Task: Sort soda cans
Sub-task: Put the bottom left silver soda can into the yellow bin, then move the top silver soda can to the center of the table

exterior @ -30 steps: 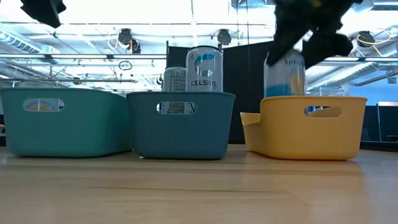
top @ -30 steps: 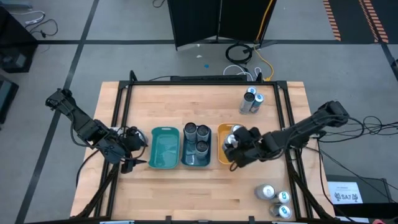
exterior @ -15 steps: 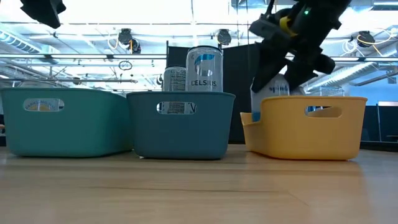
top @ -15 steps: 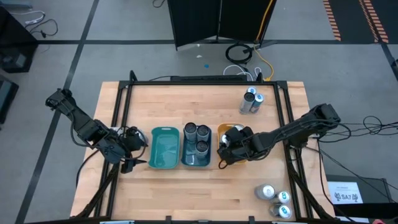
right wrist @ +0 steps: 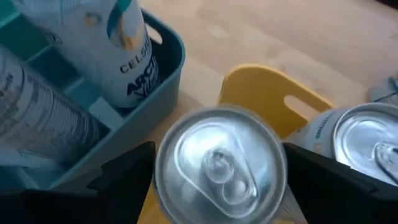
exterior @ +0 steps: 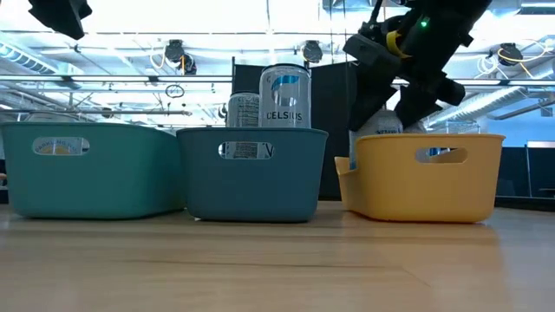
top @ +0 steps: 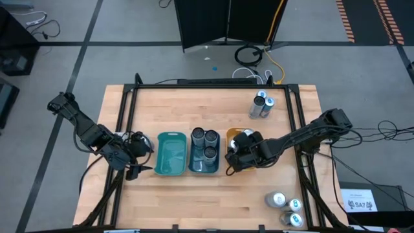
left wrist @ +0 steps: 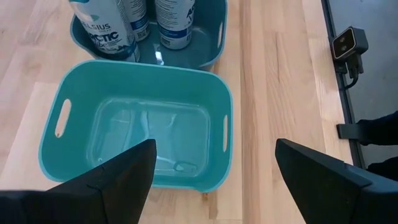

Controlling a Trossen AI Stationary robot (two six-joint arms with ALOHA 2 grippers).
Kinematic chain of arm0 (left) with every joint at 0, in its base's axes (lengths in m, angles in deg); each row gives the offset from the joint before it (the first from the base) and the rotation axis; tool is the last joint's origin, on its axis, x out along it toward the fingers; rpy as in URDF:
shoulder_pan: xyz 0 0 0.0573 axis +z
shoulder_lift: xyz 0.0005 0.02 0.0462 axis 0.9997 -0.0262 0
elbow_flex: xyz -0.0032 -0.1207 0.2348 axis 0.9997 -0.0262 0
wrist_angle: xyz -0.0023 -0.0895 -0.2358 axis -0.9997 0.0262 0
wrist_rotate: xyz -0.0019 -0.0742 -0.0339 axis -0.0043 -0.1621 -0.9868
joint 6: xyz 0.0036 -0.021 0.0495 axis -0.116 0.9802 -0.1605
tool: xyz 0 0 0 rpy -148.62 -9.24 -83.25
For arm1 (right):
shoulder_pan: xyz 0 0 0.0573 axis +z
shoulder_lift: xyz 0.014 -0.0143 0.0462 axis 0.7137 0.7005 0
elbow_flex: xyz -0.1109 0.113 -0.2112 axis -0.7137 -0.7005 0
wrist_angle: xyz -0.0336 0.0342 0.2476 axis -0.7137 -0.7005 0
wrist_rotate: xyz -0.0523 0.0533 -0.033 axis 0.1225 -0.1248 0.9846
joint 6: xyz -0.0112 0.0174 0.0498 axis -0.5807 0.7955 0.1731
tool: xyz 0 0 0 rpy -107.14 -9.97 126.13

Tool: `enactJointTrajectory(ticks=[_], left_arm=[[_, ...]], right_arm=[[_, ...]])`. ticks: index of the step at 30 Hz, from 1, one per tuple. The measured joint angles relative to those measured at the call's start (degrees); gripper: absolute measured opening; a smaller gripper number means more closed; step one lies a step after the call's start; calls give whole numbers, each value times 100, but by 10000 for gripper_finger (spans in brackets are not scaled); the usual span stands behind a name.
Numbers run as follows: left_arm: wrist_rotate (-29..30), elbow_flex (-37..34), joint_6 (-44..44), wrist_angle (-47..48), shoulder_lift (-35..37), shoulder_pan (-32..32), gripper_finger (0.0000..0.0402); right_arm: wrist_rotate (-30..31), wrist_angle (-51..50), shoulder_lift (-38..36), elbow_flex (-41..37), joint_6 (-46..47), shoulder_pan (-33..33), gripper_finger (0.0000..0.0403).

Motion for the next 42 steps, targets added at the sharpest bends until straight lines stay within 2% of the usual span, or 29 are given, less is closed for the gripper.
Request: enactJointTrajectory(ticks=[16,26,35,42], left_arm=[[-1,0,3,-46,0,0,338],[-1,0,3,-50,0,0,338],[-3,0,5,-123,0,0,338],[-3,0,-1,-643,0,0,338]], right_arm=[[-28,10,-19,4,120,0,343],[-65,3,-322,2,14,2,397],[-55,-4,-1064,2,-221,2,390],[-50,-2,-1883,2,-151,89,389]])
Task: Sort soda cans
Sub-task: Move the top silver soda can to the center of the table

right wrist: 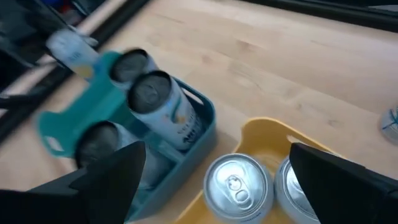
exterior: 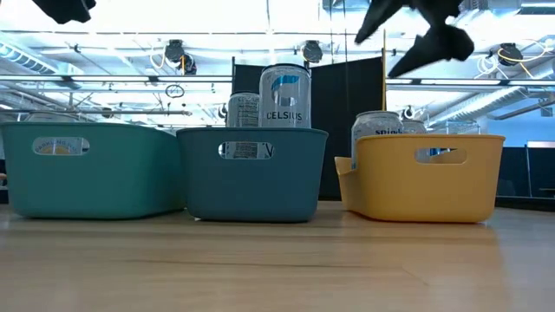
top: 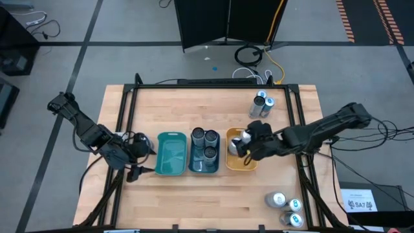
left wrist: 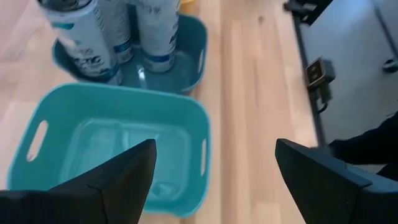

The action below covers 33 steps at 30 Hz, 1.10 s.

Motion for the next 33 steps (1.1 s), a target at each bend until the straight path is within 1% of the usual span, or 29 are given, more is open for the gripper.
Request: enactJointTrajectory(ticks=[5,9,14,16,18,21,22,24,27,30,33], left_arm=[[0,0,4,-295,0,0,338],[-2,0,87,-515,0,-1,338],[-42,0,1369,-624,2,0,338],[-38,0,1724,-607,0,0,338],[-35,0,1900,-605,0,0,338],[-24,0,1939,-593,0,2,338],[81,0,1942,-534,1,6,338],[406,0,2046,-250,0,28,338],[535,12,2530,640,-19,83,338],[523,63,3456,1748,-13,189,338],[262,63,4323,2561,-9,279,338]], right_arm=[[-2,84,-443,0,10,184,389],[5,163,-638,0,18,398,389],[-14,149,-701,0,296,689,389],[-50,91,-703,0,499,792,389],[-158,10,-703,0,659,868,389],[-164,-46,-703,0,786,977,389],[-162,-46,-701,0,800,1001,389],[-162,-46,-701,0,860,1048,389],[-162,-45,-701,0,898,1081,389],[-160,-44,-701,0,898,1089,389],[-157,-46,-701,0,920,1089,389]])
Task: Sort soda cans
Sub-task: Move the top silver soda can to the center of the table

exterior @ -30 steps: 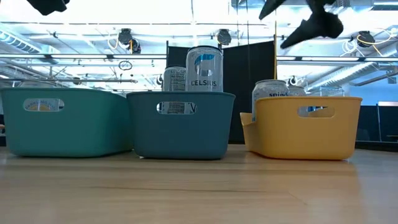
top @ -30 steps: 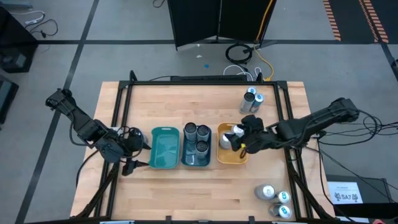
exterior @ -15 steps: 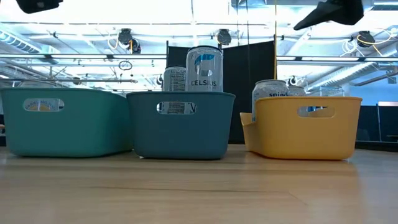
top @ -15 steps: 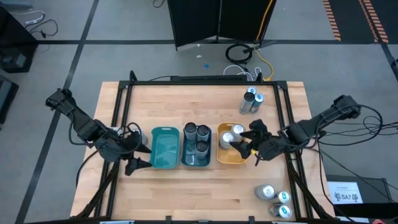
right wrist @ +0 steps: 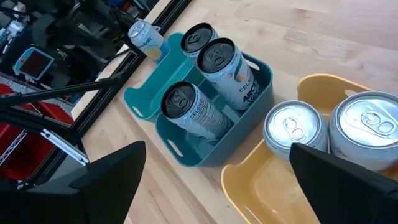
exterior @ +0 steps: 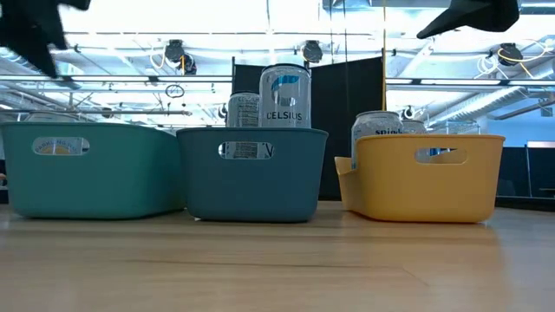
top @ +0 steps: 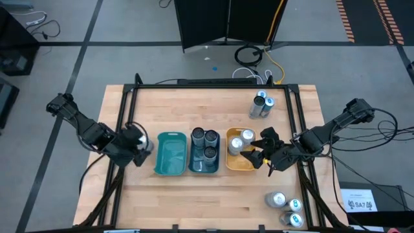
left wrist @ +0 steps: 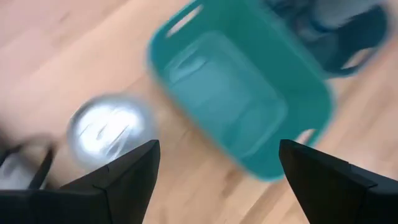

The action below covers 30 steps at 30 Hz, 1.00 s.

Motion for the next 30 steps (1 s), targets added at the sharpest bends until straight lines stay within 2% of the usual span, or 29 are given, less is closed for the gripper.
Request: enactJointTrajectory(ticks=[5,12,21,30], left_arm=[[-171,0,782,618,0,65,338],[-124,0,1070,804,0,308,338],[-17,0,1073,1049,0,717,338],[65,0,912,1045,-10,732,338]], right_arm=[[27,0,0,0,0,0,389],[30,0,0,0,0,0,389],[78,0,2,0,-11,-2,389],[77,-4,2,0,-25,-2,389]])
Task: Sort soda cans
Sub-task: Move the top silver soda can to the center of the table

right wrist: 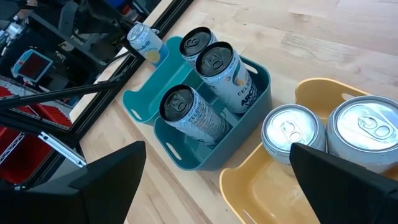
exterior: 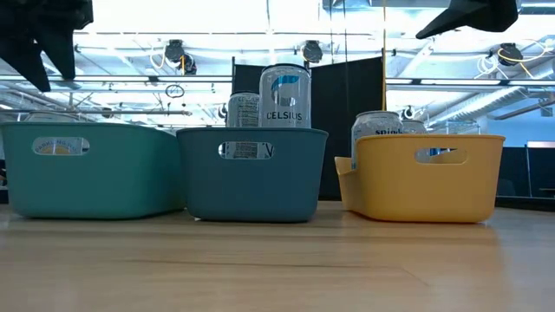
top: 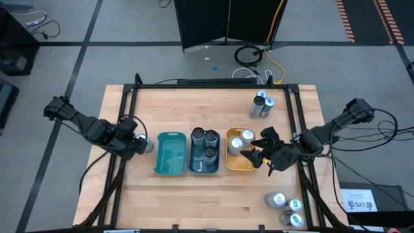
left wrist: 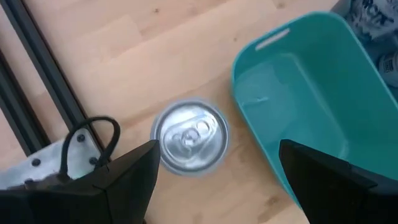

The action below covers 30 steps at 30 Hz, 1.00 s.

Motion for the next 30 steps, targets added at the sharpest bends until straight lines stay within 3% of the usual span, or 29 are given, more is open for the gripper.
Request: enactJointTrajectory(ticks=[4,11,30], left_arm=[[211,0,-2,48,0,52,344],[313,0,-44,142,0,95,396],[541,-316,-141,139,-24,95,382]], right_arm=[[-1,-2,2,0,-21,0,389],[-7,-4,2,0,-45,0,389],[-40,-2,2,0,-107,0,389]])
